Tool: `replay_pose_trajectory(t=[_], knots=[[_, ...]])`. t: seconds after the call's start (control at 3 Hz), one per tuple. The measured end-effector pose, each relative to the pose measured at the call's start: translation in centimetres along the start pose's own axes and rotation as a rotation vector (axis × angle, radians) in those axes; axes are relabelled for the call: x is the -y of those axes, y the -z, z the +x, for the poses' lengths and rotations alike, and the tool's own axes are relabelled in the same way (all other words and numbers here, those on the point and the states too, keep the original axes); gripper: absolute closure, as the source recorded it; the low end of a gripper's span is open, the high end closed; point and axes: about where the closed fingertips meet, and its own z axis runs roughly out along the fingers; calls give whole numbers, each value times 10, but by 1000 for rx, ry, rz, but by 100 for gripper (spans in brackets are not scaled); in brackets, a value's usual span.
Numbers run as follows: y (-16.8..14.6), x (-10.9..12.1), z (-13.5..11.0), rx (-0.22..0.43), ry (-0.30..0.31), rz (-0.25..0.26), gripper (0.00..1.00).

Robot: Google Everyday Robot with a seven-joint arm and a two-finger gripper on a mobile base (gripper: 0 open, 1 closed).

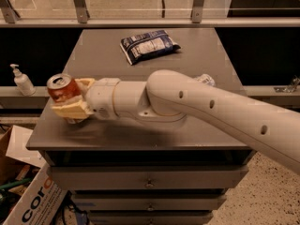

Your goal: Knock coke can over

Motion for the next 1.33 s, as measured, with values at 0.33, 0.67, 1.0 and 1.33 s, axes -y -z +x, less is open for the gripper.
replay_pose_trajectory(t=[0.33, 0.67, 1.0, 1.33], knots=[[36, 19, -3, -88, 2, 13, 100], [62, 28, -18, -219, 54, -21, 100], [75, 40, -28, -358, 92, -57, 100], [86, 59, -29, -527, 116, -80, 100]])
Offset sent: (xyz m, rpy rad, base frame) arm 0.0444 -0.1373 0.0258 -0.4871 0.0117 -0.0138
